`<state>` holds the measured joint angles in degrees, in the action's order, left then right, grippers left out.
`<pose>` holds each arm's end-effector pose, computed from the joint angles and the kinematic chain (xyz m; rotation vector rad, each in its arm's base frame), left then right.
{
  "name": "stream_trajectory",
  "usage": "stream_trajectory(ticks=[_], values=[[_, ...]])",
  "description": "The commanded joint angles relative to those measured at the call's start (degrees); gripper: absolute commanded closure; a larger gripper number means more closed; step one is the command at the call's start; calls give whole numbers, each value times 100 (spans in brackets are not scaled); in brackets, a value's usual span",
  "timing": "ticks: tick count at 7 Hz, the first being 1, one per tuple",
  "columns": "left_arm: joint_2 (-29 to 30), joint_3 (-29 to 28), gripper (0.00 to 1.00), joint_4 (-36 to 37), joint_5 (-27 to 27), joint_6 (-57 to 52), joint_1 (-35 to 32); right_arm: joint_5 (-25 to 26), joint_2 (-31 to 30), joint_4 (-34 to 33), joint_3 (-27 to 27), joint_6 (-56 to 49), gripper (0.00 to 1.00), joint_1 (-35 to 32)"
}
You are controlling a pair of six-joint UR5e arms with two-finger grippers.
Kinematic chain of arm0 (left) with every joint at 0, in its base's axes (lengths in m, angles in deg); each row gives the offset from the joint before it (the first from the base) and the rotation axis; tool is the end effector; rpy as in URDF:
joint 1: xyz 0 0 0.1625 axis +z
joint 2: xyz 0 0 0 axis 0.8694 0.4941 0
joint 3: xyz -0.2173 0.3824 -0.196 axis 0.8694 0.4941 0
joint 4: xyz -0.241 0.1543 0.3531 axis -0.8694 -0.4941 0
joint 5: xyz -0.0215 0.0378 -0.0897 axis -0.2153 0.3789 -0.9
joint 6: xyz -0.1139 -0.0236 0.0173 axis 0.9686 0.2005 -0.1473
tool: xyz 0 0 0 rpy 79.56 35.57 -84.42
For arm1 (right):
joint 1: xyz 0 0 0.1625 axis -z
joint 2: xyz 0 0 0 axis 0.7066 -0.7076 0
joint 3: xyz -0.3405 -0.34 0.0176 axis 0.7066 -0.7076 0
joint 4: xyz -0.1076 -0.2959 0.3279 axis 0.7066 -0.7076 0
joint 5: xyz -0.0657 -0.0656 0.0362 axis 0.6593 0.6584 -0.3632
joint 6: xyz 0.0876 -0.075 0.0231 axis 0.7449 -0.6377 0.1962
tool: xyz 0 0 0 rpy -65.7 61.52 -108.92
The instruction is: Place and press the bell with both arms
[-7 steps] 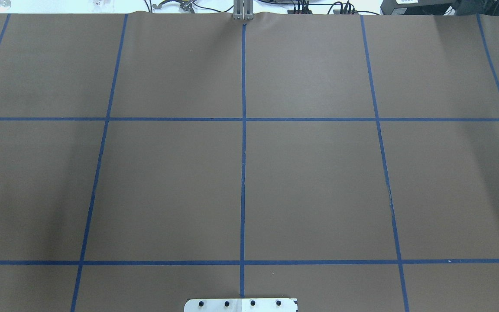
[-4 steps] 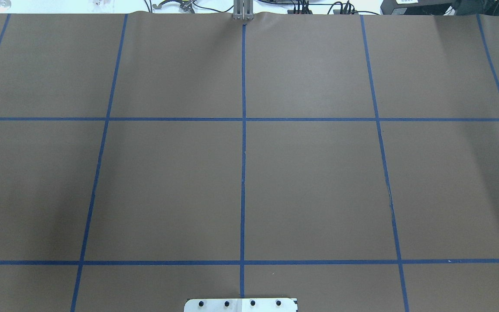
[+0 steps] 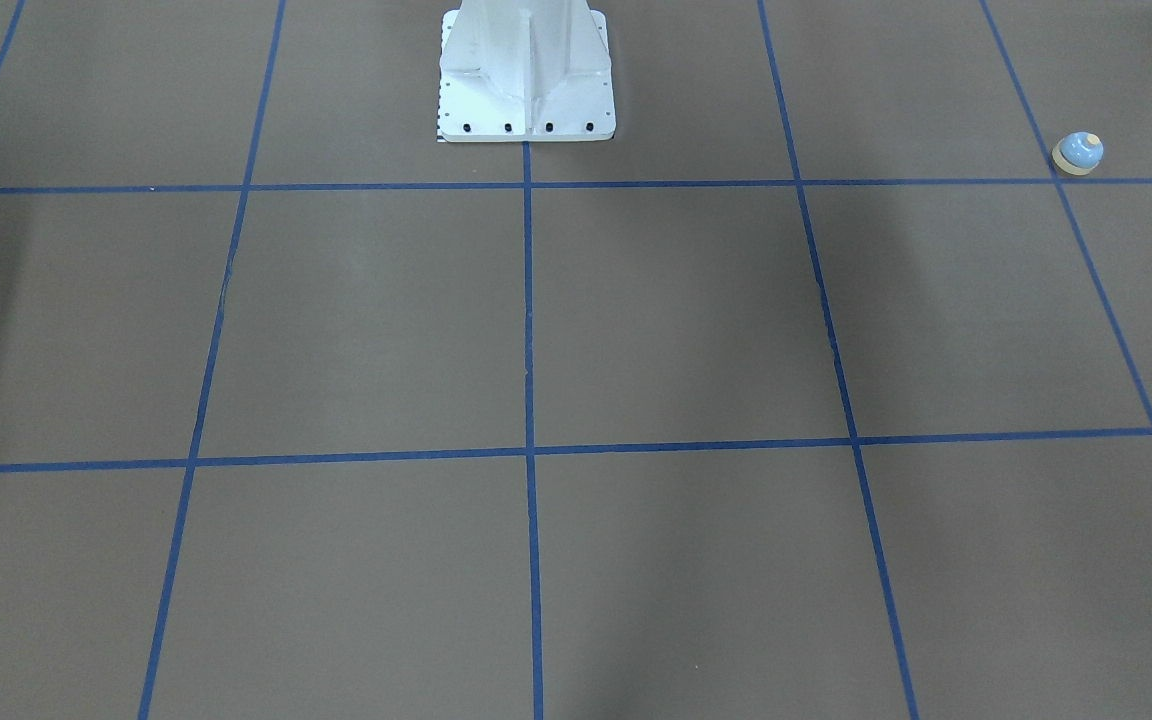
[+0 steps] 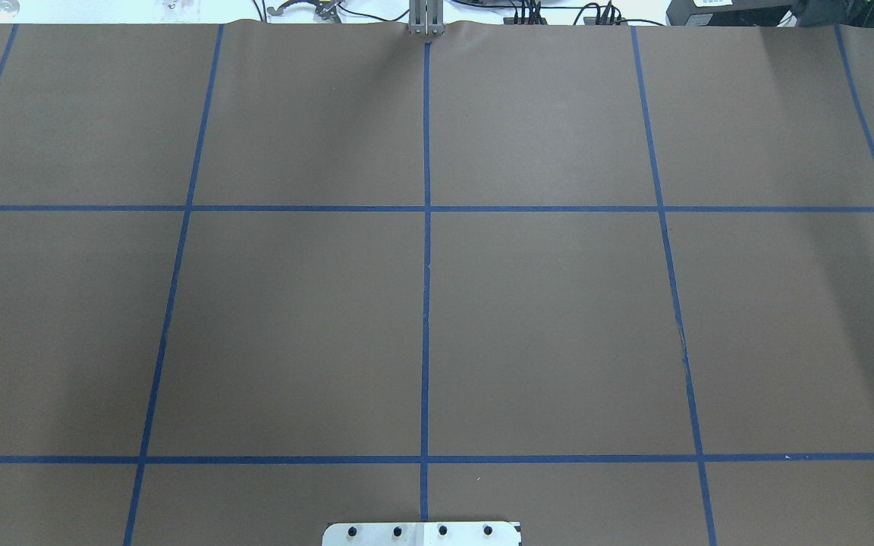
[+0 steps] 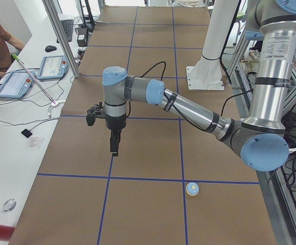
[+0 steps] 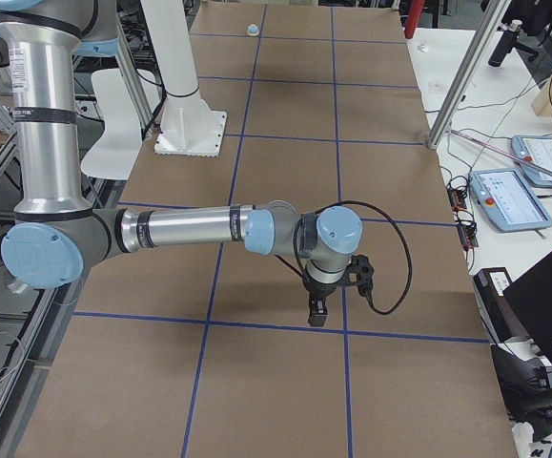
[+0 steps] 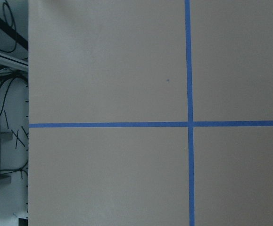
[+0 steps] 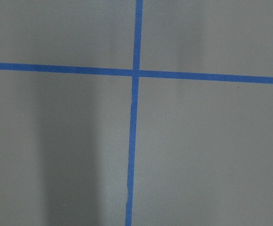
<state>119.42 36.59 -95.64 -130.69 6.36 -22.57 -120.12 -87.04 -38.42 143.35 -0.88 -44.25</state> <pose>-0.0252 -0.5405 0.5181 0.0474 0.3845 -0.1629 0.0468 -0.5333 0.6813 -0.0267 -0.7396 -0.0819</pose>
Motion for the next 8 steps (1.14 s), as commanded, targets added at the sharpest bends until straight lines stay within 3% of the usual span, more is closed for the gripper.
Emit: stream_trajectory(ticks=[1,3,5,8], values=[[-12,711,0,743,992,2044,779,8,36,-7,180,17,0,0],[-448,1061,0,1026,1843,3985,1418,26,37,-8,189,17,0,0],[-758,1195,0,1427,2275,6715,2864,26,-25,-8,189,17,0,0],[-1766,1160,0,1563,2322,10156,4529,52,62,-8,119,9,0,9]])
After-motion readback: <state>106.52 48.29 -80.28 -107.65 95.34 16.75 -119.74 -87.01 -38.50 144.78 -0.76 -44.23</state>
